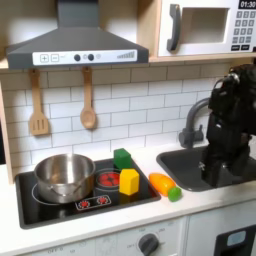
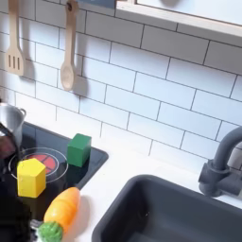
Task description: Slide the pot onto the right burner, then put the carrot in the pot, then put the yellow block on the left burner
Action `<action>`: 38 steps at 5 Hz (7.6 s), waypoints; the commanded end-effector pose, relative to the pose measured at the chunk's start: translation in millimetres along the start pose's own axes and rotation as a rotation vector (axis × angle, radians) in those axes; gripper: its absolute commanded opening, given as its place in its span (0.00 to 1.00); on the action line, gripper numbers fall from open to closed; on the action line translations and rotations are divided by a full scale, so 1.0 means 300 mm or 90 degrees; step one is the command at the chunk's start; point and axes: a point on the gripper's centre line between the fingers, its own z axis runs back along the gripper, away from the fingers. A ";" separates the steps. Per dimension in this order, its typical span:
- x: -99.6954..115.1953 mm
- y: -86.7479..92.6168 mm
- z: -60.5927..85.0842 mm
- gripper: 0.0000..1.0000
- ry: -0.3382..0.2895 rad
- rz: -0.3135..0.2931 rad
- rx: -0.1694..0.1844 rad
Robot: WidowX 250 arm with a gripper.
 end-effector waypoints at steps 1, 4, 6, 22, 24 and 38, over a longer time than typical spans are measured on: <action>0.018 0.047 0.004 1.00 -0.006 0.030 0.007; 0.089 0.127 -0.002 1.00 -0.017 0.107 0.011; 0.121 0.168 -0.006 1.00 -0.017 0.141 0.016; 0.577 0.440 -0.104 1.00 -0.025 0.313 -0.060; 0.608 0.479 -0.092 1.00 -0.032 0.326 -0.018; 0.803 0.561 -0.266 1.00 0.016 0.342 0.051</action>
